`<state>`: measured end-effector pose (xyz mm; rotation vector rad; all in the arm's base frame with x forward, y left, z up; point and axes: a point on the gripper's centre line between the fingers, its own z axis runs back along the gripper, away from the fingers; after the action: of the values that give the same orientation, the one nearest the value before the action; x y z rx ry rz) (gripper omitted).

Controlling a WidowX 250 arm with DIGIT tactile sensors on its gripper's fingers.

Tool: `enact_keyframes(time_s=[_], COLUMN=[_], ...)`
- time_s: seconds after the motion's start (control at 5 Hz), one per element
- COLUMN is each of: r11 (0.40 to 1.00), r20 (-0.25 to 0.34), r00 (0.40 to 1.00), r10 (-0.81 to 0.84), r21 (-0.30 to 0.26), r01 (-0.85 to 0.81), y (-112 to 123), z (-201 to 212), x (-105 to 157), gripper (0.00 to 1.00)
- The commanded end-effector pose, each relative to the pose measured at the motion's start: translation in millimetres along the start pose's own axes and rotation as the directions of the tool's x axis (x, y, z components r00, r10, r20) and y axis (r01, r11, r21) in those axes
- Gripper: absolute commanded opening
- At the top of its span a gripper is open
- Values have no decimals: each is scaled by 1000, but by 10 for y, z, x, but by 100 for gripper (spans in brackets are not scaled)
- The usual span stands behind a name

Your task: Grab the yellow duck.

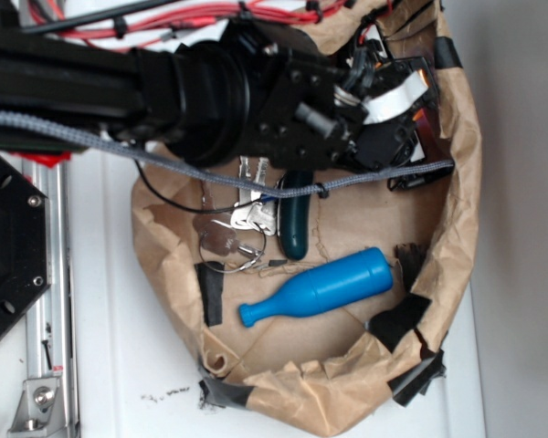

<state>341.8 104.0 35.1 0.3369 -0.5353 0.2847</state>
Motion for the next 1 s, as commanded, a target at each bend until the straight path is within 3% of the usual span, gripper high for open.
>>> enact_keyframes(time_s=[0.0, 0.2, 0.8], r11=[999, 999, 999], r20=[36, 21, -6], r00=[999, 1000, 1000], r10=[-40, -19, -19], r21=[13, 38, 44], r01=[39, 18, 19], y=[-9, 18, 41], z=[-27, -102, -101], x=[186, 211, 178], gripper=[100, 0, 0])
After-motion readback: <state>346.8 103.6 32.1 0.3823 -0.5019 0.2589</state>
